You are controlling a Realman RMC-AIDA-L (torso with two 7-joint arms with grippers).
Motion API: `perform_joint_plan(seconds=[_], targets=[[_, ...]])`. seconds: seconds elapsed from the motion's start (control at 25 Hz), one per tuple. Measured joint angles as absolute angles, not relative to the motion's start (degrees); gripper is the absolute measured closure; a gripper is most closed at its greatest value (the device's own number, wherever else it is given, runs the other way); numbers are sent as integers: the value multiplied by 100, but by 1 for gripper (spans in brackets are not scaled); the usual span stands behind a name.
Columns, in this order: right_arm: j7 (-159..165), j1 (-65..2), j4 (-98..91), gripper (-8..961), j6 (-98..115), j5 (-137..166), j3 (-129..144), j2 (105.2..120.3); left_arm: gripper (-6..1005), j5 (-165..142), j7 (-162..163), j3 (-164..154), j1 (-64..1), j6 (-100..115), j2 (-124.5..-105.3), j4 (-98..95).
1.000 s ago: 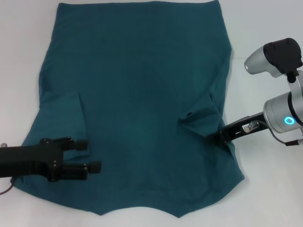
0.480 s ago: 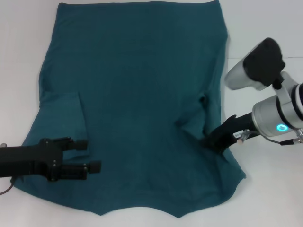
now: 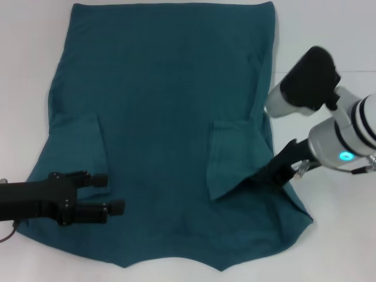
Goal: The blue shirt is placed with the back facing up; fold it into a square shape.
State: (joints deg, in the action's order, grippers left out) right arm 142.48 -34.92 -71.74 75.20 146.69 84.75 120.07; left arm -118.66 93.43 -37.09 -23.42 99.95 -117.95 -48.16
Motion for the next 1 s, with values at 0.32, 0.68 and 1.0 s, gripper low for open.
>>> perform_joint_plan(seconds=[0.32, 0.68, 1.0], targets=[[14563, -3527, -7291, 834, 7768, 14745, 7520, 11980, 52, -11872, 9343, -3715, -2338, 9972, -11795, -4816], [14501, -3549, -7064, 449, 7488, 14724, 6172, 11961, 53, -11874, 9315, -3715, -2313, 9960, -11795, -4816], [14297, -3750, -6035, 347, 6336, 14703, 5936, 11945, 52, -11874, 9332, -3703, -2246, 9917, -11803, -4824]])
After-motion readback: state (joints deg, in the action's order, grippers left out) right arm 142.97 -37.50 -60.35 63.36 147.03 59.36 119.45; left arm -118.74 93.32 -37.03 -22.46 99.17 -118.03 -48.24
